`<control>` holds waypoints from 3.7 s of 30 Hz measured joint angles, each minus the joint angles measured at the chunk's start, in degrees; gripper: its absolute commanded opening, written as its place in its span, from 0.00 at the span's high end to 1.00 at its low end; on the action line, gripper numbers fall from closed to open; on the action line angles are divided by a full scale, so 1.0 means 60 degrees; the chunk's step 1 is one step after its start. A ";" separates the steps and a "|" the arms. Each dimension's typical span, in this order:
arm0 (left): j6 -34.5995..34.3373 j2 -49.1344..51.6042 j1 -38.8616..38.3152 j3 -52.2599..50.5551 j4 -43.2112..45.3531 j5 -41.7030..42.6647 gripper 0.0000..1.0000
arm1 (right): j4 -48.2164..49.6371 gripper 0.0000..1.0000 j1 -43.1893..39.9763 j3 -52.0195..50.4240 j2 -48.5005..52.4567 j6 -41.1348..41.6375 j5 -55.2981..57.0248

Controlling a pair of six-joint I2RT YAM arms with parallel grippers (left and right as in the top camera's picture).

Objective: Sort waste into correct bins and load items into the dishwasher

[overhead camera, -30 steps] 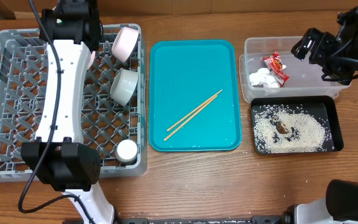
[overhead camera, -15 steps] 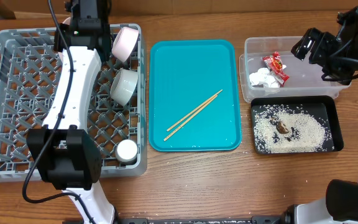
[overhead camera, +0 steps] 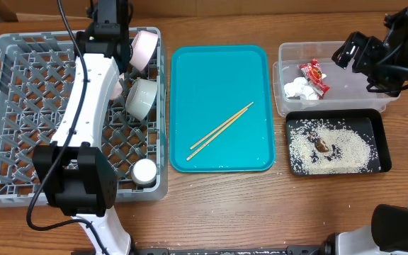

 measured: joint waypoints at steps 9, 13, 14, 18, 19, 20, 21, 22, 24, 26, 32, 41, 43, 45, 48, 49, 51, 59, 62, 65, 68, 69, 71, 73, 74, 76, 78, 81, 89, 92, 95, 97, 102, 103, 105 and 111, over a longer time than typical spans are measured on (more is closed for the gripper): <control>-0.0164 0.0000 0.0000 0.0022 0.0248 0.1563 0.30 | 0.0000 0.00 -0.0004 0.0000 0.0000 0.0004 0.0000; -0.0317 0.0051 -0.0051 0.0889 -0.0747 0.1832 0.30 | 0.0004 0.00 -0.0004 0.0000 0.0000 0.0000 0.0000; -0.0372 0.0062 -0.0069 0.1330 -0.1158 0.1916 0.28 | 0.0000 0.00 -0.0004 0.0000 0.0000 0.0000 0.0000; -0.0455 0.0058 -0.0499 0.3544 -0.2834 0.2681 0.20 | 0.0000 0.00 -0.0004 0.0000 0.0000 0.0004 0.0000; -0.0448 0.0018 -0.0729 0.4073 -0.3220 0.3122 0.18 | 0.0004 0.00 -0.0004 0.0000 0.0000 0.0004 0.0000; -0.0397 -0.0055 -0.0969 0.4433 -0.3530 0.3555 0.14 | 0.0004 0.00 -0.0004 0.0000 0.0000 0.0000 0.0000; -0.0331 -0.0131 -0.1195 0.4659 -0.3774 0.3982 0.12 | 0.0007 0.00 -0.0004 0.0000 0.0000 0.0000 -0.0004; -0.0226 -0.0208 -0.1428 0.4812 -0.4033 0.4535 0.12 | 0.0004 0.00 0.0000 0.0000 0.0000 0.0004 -0.0004; 0.0069 -0.0321 -0.1967 0.4925 -0.4535 0.5679 0.12 | 0.0004 0.00 0.0000 0.0000 0.0000 0.0000 -0.0004; 0.0255 -0.0273 -0.2346 0.4867 -0.4860 0.6462 0.12 | 0.0007 0.00 -0.0004 0.0000 0.0000 0.0000 0.0000; 0.1169 0.0594 -0.3082 0.3348 -0.4907 0.7610 0.19 | 0.0004 0.00 -0.0004 0.0000 0.0000 0.0000 -0.0007; 0.2583 0.2175 -0.3566 0.2062 -0.4790 0.7807 0.14 | 0.0004 0.00 -0.0004 0.0000 0.0000 0.0004 -0.0004; 0.2787 0.2455 -0.3661 0.2062 -0.4677 0.7828 0.14 | 0.0004 0.00 -0.0004 0.0000 0.0000 0.0007 0.0000; 0.2958 0.2743 -0.3759 0.2062 -0.4510 0.7832 0.15 | 0.0007 0.00 0.0000 0.0000 0.0000 0.0004 0.0004; 0.3147 0.3147 -0.3818 0.2062 -0.4415 0.7832 0.20 | 0.0004 0.00 -0.0004 0.0000 0.0000 0.0000 -0.0004; 0.3206 0.3308 -0.3843 0.2062 -0.4411 0.7828 0.20 | -0.0004 0.00 -0.0004 0.0000 0.0000 0.0004 0.0000; 0.3311 0.3625 -0.3858 0.2062 -0.4411 0.7832 0.20 | 0.0004 0.00 -0.0004 0.0000 0.0000 0.0004 -0.0004; 0.3606 0.4073 -0.3858 0.2055 -0.4350 0.7868 0.19 | 0.0000 0.00 -0.0004 0.0000 0.0000 0.0004 0.0000; 0.3639 0.4073 -0.3858 0.2055 -0.4320 0.7927 0.19 | 0.0004 0.00 0.0000 0.0000 0.0000 0.0004 0.0000; 0.3636 0.4073 -0.3858 0.2055 -0.4306 0.8054 0.22 | 0.0004 0.00 -0.0004 0.0000 0.0000 0.0000 0.0004; 0.3621 0.4073 -0.3858 0.2055 -0.4284 0.8149 0.29 | 0.0007 0.00 -0.0004 0.0000 0.0000 0.0004 -0.0004; 0.3599 0.4073 -0.3858 0.2055 -0.4248 0.8156 0.29 | 0.0004 0.00 -0.0004 0.0000 0.0000 0.0000 -0.0004; 0.3552 0.4073 -0.3858 0.2055 -0.4167 0.8167 0.29 | 0.0004 0.00 -0.0004 0.0000 0.0000 0.0000 0.0000; 0.3515 0.4073 -0.3858 0.2055 -0.4098 0.8189 0.29 | 0.0007 0.00 -0.0004 0.0000 0.0000 0.0004 0.0000; 0.3490 0.4073 -0.3858 0.2055 -0.4076 0.8189 0.29 | 0.0000 0.00 0.0000 0.0000 0.0000 0.0007 -0.0004; 0.3446 0.4073 -0.3858 0.2055 -0.4073 0.8189 0.28 | 0.0004 0.00 0.0000 0.0000 0.0000 0.0004 0.0004; 0.3417 0.4073 -0.3858 0.2055 -0.4051 0.8189 0.28 | 0.0004 0.00 -0.0004 0.0000 0.0000 0.0004 -0.0004; 0.3413 0.4073 -0.3858 0.2047 -0.3989 0.8193 0.27 | 0.0004 0.00 -0.0004 0.0000 0.0000 0.0004 -0.0004; 0.3377 0.4033 -0.3858 0.1617 -0.3778 0.8215 0.28 | 0.0000 0.00 -0.0004 0.0000 0.0000 0.0004 -0.0004; 0.3366 0.3978 -0.3858 0.1512 -0.3657 0.8204 0.32 | 0.0000 0.00 0.0000 0.0000 0.0000 0.0004 0.0000; 0.3344 0.3971 -0.3858 0.1501 -0.3585 0.8145 0.39 | 0.0004 0.00 -0.0004 0.0000 0.0000 0.0004 0.0000; 0.3348 0.3967 -0.3858 0.1486 -0.3526 0.8149 0.41 | 0.0004 0.00 0.0000 0.0000 0.0000 0.0007 0.0000; 0.3115 0.3960 -0.3901 0.1464 -0.3526 0.8065 0.20 | 0.0004 0.00 -0.0004 0.0000 0.0000 0.0000 -0.0004; 0.3027 0.3949 -0.3945 0.1464 -0.3552 0.7989 0.21 | -0.0004 0.00 -0.0004 0.0000 0.0000 0.0004 0.0000; 0.2885 0.3942 -0.4058 0.1464 -0.3541 0.7774 0.21 | 0.0004 0.00 -0.0004 0.0000 0.0000 0.0004 0.0000; 0.2692 0.3942 -0.4200 0.1446 -0.3442 0.7380 0.25 | 0.0004 0.00 -0.0004 0.0000 0.0000 0.0000 0.0000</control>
